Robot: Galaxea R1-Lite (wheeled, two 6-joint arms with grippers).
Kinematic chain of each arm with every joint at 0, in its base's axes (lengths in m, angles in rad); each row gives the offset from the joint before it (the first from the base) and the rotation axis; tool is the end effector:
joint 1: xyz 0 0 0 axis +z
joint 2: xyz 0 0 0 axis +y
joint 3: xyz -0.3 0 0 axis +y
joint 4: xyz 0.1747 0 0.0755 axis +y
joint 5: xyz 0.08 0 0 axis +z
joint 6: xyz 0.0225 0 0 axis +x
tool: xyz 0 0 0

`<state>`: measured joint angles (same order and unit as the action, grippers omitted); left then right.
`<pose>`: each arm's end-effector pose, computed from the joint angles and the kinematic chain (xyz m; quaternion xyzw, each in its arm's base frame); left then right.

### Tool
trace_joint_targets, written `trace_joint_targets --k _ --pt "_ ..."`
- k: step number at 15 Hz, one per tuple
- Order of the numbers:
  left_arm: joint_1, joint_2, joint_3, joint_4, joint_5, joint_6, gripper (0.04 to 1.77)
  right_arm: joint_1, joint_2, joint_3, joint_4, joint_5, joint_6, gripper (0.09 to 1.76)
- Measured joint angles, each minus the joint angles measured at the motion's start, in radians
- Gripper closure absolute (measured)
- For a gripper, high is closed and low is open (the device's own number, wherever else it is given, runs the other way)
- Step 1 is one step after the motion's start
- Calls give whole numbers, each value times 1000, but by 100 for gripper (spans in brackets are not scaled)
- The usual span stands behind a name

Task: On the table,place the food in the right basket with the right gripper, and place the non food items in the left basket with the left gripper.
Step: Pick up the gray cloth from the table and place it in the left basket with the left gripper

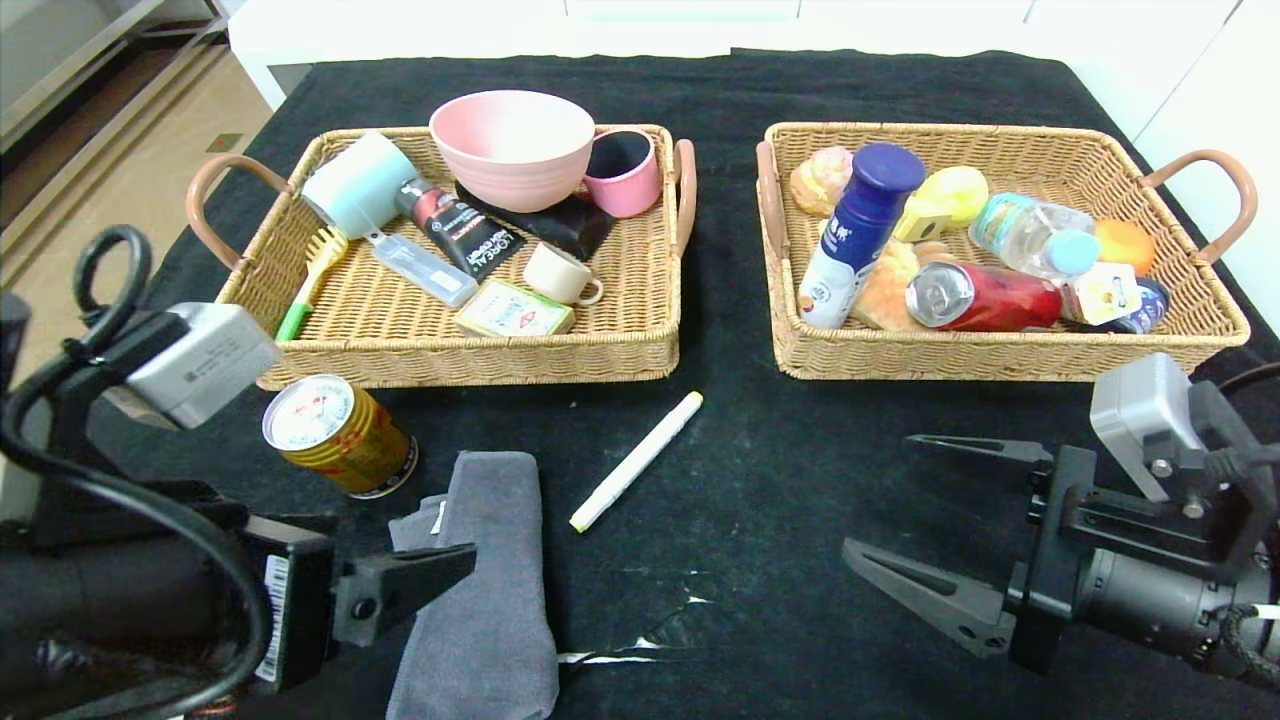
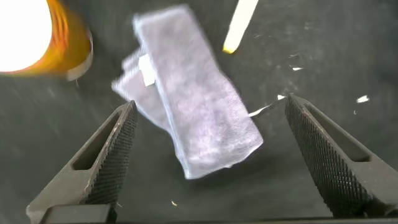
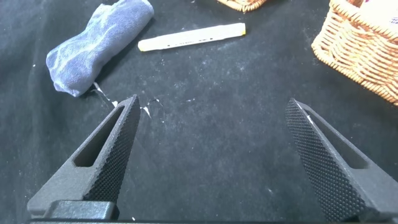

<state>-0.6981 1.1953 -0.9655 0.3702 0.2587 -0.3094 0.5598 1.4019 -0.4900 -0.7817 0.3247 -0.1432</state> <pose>0.1272 -0.0992 0.2554 -0.0092 0.2913 -0.1653 0.9422 0.1798 0.1211 0.1907 -0.0721 0.0339 0.4306 0.8990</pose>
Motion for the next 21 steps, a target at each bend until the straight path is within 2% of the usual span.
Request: trace_joint_targets --k 6,21 --pt "-16 143 -64 109 37 -96 9 -1 2 0 1 1 0 15" --pt "-18 293 -50 104 65 -99 9 -2 0 -1 1 1 0 15"
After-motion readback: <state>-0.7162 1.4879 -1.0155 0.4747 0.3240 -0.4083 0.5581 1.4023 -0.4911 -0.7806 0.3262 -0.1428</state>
